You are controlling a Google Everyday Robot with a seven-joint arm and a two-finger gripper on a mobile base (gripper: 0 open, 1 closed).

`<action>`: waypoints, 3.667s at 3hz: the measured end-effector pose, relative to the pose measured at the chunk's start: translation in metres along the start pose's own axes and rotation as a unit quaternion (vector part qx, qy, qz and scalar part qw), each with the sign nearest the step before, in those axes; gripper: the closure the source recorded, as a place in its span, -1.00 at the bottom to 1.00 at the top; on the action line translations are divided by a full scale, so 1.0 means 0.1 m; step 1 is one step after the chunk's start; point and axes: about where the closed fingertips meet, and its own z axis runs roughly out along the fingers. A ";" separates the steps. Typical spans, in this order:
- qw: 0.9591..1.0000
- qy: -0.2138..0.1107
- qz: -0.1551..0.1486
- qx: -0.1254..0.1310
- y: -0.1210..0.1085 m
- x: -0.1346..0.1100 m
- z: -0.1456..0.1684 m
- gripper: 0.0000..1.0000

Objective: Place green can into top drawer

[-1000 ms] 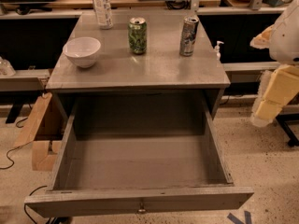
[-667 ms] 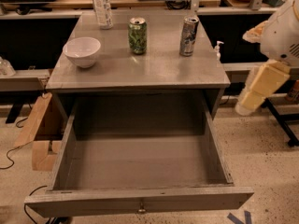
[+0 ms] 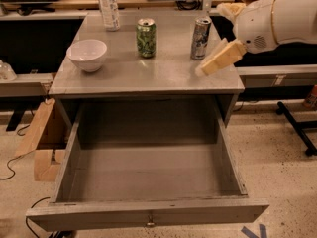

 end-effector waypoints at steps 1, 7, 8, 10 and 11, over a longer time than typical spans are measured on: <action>0.992 -0.117 -0.006 0.036 -0.21 -0.30 0.38 -1.00; 0.962 -0.165 0.176 0.126 -1.31 -0.22 2.11 -1.00; 0.958 -0.166 0.196 0.126 -1.30 -0.17 2.33 -1.00; 0.951 -0.177 0.224 0.121 -1.28 -0.13 2.71 -1.00; 0.946 -0.182 0.234 0.128 -1.25 -0.07 2.79 -0.50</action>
Offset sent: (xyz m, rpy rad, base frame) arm 0.0255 0.0209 0.0069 0.1459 -0.0927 0.0233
